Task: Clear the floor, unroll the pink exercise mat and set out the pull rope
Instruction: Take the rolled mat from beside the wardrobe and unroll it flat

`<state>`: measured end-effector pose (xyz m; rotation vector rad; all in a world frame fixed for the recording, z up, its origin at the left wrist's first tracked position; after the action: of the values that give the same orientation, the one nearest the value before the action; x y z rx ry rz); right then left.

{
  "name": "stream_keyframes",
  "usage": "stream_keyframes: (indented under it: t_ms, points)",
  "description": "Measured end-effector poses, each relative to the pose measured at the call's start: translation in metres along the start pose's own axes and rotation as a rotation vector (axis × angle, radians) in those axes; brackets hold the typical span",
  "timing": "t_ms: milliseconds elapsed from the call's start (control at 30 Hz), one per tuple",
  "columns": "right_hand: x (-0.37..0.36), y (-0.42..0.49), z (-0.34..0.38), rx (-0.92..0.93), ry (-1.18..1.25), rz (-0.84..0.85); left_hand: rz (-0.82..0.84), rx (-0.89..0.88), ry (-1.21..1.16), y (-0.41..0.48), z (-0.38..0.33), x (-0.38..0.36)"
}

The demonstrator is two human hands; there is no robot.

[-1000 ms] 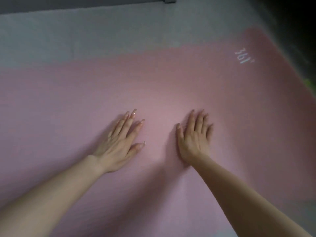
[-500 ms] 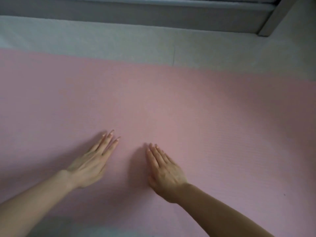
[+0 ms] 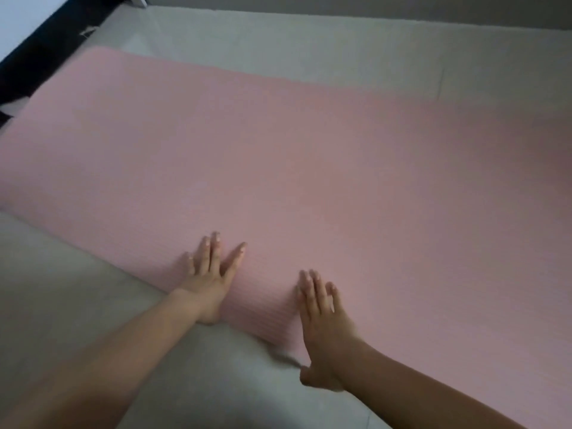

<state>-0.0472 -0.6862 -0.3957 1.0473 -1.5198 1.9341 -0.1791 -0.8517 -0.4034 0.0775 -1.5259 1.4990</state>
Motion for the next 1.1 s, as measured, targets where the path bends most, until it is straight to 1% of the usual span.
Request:
stream_keyframes:
  t_ms: [67, 133, 200, 267, 300, 333, 367, 433, 500, 567, 700, 900, 1100]
  points:
    - [0.000, 0.001, 0.007, -0.032, -0.046, 0.038, -0.019, -0.002, 0.014, -0.001, 0.000, -0.001]
    - [0.003, -0.001, 0.014, -0.036, -0.067, 0.042, -0.086, 0.005, 0.027, -0.004, -0.002, -0.003]
    - [0.009, -0.008, 0.023, 0.029, -0.099, -0.014, -0.149, 0.008, 0.017, -0.008, -0.006, -0.009]
    - [0.011, -0.014, 0.028, 0.128, -0.134, -0.031, -0.184, 0.005, 0.010, -0.009, -0.005, -0.014]
    - [0.014, -0.018, 0.025, 0.151, -0.150, -0.055, -0.198, -0.001, 0.011, -0.009, -0.004, -0.014]
    - [0.015, -0.020, 0.018, 0.126, -0.093, -0.052, -0.206, -0.011, 0.015, -0.009, -0.002, -0.014]
    - [0.014, -0.020, 0.007, 0.073, 0.008, -0.055, -0.205, -0.020, 0.019, -0.009, -0.001, -0.015]
    - [0.003, -0.018, -0.011, -0.019, 0.162, 0.025, -0.192, -0.026, 0.013, -0.009, 0.000, -0.017]
    - [-0.003, -0.016, -0.020, -0.033, 0.285, 0.071, -0.179, -0.029, 0.005, -0.008, 0.000, -0.018]
    - [-0.003, -0.016, -0.022, -0.008, 0.343, 0.091, -0.153, -0.044, 0.006, -0.007, 0.000, -0.019]
    - [-0.004, -0.018, -0.024, 0.014, 0.402, 0.130, -0.117, -0.062, -0.006, -0.013, -0.001, -0.020]
    - [-0.016, -0.029, -0.025, 0.053, 0.377, 0.164, -0.034, -0.056, -0.034, -0.023, -0.015, -0.034]
    - [-0.019, -0.029, -0.032, 0.064, 0.435, 0.184, 0.006, 0.028, -0.061, -0.026, -0.021, -0.037]
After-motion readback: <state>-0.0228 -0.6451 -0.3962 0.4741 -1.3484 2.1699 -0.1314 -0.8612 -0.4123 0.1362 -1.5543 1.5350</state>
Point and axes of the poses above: each hand's wrist, its own y-axis towards the middle knuckle, its own x-axis out of the back of the hand, z = x × y, the point moved 7 cm from there along y, towards the middle knuckle, and after that the axes turned 1 degree about z, right-handed, at the moved point
